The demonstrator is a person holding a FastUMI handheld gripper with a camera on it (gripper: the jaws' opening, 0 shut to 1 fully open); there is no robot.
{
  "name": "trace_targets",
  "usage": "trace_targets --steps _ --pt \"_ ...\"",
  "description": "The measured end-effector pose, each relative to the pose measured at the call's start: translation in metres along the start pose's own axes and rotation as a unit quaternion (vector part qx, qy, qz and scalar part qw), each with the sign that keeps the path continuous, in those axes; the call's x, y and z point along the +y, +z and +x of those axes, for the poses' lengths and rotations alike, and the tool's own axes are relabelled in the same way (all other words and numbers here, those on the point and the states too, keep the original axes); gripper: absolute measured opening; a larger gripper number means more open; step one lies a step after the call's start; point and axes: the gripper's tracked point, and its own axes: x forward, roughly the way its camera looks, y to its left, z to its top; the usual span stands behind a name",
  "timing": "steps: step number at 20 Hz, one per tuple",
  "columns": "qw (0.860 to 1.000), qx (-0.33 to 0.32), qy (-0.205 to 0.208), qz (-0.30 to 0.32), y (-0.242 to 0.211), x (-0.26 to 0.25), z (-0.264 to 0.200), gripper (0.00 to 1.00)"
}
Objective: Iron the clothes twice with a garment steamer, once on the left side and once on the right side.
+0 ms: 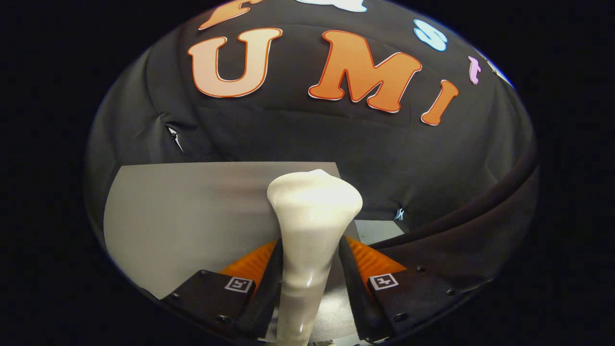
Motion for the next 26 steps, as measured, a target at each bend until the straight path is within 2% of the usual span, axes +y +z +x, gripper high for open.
trace_targets --steps 5,9,11,13,17,22,26 --pt "1.0 -0.009 0.009 -0.009 0.0 0.01 -0.001 0.65" --pt "0.998 -0.034 0.042 -0.008 -0.001 0.029 -0.011 0.5" --pt "0.997 -0.045 0.055 -0.007 -0.004 0.038 -0.015 0.49" --pt "0.996 -0.075 0.051 0.008 0.002 0.036 -0.026 0.49" --pt "0.982 -0.181 0.051 0.036 0.019 0.022 -0.067 0.49" --pt "0.97 -0.221 0.074 0.069 0.013 0.008 -0.107 0.49" --pt "0.95 -0.29 0.067 0.092 0.02 -0.019 -0.159 0.49"
